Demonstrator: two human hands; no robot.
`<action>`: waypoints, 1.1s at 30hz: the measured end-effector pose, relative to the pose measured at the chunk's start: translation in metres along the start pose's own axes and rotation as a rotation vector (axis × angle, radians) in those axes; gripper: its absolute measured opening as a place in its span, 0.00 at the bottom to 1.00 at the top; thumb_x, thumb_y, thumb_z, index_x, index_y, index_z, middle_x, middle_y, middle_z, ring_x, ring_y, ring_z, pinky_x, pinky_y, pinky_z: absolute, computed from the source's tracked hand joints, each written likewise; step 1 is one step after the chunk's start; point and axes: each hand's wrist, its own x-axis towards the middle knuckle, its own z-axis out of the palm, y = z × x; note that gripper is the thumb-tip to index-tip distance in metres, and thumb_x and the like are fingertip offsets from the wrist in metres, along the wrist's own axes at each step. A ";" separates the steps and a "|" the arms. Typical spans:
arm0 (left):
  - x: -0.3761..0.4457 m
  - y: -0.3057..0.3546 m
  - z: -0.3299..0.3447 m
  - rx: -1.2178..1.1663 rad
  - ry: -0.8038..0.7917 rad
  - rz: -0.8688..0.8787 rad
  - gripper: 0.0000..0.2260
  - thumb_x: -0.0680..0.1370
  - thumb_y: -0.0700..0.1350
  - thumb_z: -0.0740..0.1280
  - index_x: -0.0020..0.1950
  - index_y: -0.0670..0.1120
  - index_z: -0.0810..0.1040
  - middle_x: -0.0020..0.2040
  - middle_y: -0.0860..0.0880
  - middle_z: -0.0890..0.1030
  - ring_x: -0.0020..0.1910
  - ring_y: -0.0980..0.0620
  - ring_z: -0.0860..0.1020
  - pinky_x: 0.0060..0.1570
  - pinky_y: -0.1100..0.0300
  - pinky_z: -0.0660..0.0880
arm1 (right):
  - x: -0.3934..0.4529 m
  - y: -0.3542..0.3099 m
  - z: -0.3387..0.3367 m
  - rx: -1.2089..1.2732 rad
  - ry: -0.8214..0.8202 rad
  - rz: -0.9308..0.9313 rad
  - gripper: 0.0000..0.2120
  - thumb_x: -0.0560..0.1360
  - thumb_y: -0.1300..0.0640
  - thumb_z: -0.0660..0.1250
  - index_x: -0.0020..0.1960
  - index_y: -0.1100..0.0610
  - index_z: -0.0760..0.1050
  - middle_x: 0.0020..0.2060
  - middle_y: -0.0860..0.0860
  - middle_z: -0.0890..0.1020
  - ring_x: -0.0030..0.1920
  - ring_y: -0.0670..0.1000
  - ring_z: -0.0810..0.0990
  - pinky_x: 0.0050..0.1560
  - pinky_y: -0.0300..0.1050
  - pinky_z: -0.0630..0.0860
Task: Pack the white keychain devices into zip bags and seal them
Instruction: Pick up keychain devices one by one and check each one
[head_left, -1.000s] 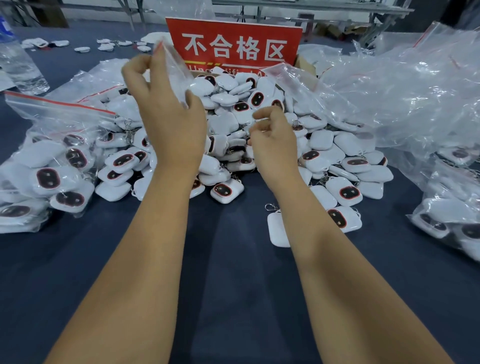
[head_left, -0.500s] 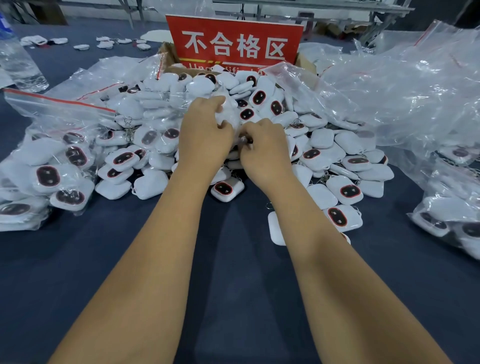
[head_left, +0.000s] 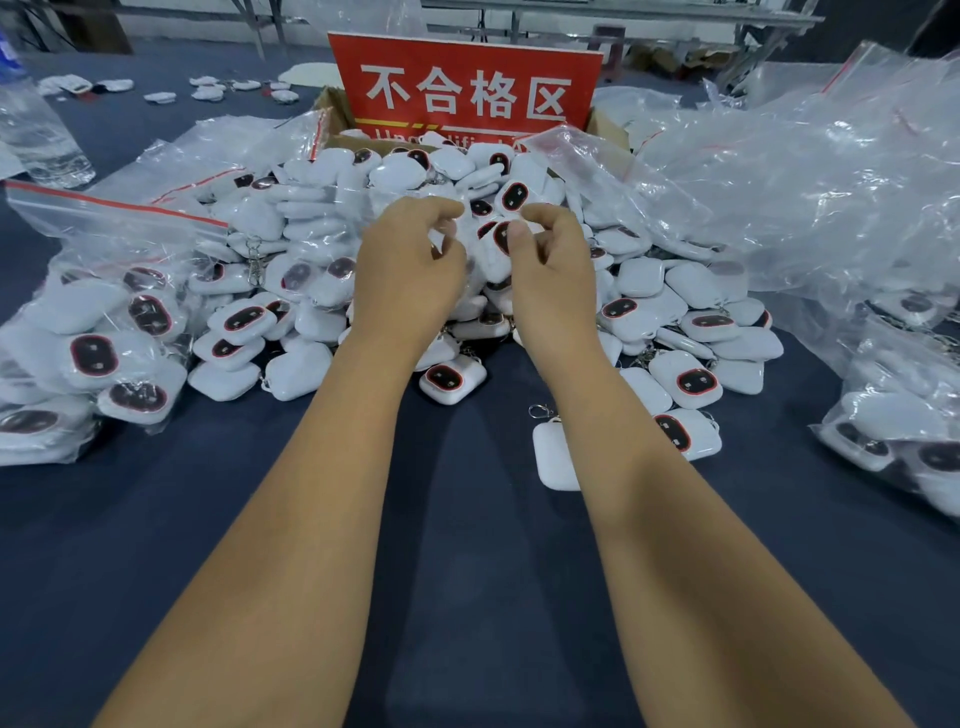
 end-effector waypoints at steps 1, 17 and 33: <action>-0.001 -0.001 0.001 -0.004 -0.031 0.009 0.17 0.75 0.38 0.63 0.62 0.49 0.80 0.53 0.56 0.78 0.38 0.64 0.72 0.42 0.75 0.67 | 0.001 -0.001 -0.001 0.034 0.014 0.020 0.06 0.82 0.52 0.62 0.58 0.50 0.72 0.38 0.43 0.74 0.35 0.36 0.73 0.39 0.27 0.70; -0.002 0.003 0.001 0.178 -0.194 0.078 0.19 0.79 0.38 0.58 0.66 0.49 0.77 0.59 0.48 0.76 0.55 0.50 0.74 0.49 0.58 0.68 | 0.000 -0.003 0.003 0.233 -0.132 0.134 0.11 0.78 0.63 0.66 0.57 0.52 0.77 0.51 0.54 0.83 0.47 0.49 0.81 0.45 0.45 0.80; -0.003 0.000 0.005 0.011 -0.119 -0.013 0.09 0.81 0.46 0.59 0.53 0.49 0.79 0.49 0.54 0.76 0.47 0.55 0.73 0.43 0.61 0.64 | -0.006 -0.006 0.001 0.162 -0.202 0.147 0.18 0.74 0.69 0.59 0.55 0.50 0.75 0.47 0.62 0.84 0.40 0.54 0.80 0.47 0.61 0.80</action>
